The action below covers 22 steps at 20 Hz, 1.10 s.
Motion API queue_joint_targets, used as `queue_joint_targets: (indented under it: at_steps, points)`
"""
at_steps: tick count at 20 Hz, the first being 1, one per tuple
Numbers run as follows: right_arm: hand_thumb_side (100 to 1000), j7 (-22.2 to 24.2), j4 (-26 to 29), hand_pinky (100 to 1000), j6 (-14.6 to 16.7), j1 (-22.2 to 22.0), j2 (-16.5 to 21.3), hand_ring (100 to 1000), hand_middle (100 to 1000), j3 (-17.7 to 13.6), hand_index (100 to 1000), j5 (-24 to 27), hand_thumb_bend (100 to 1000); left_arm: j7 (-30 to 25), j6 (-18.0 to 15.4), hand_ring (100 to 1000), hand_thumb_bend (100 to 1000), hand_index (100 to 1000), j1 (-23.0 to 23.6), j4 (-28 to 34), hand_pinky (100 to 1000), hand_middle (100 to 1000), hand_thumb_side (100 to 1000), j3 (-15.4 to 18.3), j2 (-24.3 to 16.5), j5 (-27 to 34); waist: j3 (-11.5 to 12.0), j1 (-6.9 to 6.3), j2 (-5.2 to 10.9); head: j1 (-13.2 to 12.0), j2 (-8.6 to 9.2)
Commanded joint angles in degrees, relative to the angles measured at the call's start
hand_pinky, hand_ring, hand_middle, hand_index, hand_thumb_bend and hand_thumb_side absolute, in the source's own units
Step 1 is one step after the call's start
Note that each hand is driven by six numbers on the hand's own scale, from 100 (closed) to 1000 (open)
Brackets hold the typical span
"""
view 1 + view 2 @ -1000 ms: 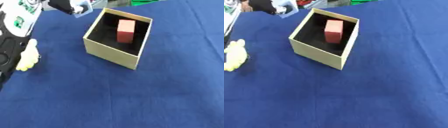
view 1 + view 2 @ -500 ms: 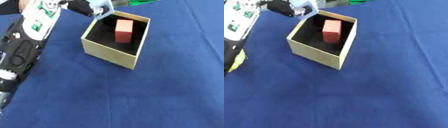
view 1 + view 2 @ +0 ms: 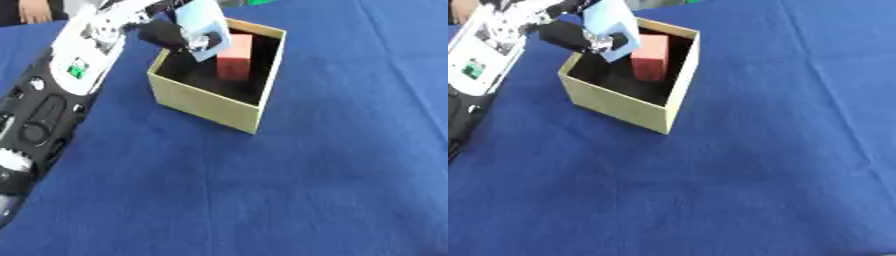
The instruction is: Pick up objects on the table and place them in the box.
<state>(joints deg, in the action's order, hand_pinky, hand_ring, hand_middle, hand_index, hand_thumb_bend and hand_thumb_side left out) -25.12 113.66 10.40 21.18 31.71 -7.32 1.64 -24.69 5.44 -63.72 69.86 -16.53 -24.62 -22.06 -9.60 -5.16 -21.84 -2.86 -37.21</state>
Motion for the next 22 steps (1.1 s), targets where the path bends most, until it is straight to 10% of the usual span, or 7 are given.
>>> queue_joint_targets:
  at_steps: [1,14,22]
  points:
    - [832,-0.06,0.93,852,-0.01,0.59,0.93,736,662,-0.29,775,0.26,100,-0.42,-0.54,618,301,682,-0.70,0.18,683,550,473,-0.04,-0.37,1.07,-0.11,0.35,1.17,0.11,-0.43]
    - [833,-0.18,0.93,852,-0.01,0.56,0.74,735,661,-0.39,774,0.37,100,-2.34,-3.23,828,1000,898,0.48,-1.64,814,797,611,1.02,-0.86,-6.93,-0.05,0.37,1.13,0.20,-0.45]
    - [833,-0.16,0.93,852,-0.03,0.43,0.71,735,661,-0.41,774,0.40,100,-0.24,-2.83,818,931,879,0.61,-1.42,802,776,589,2.44,-0.55,-9.47,0.06,0.58,1.05,-0.05,-0.61]
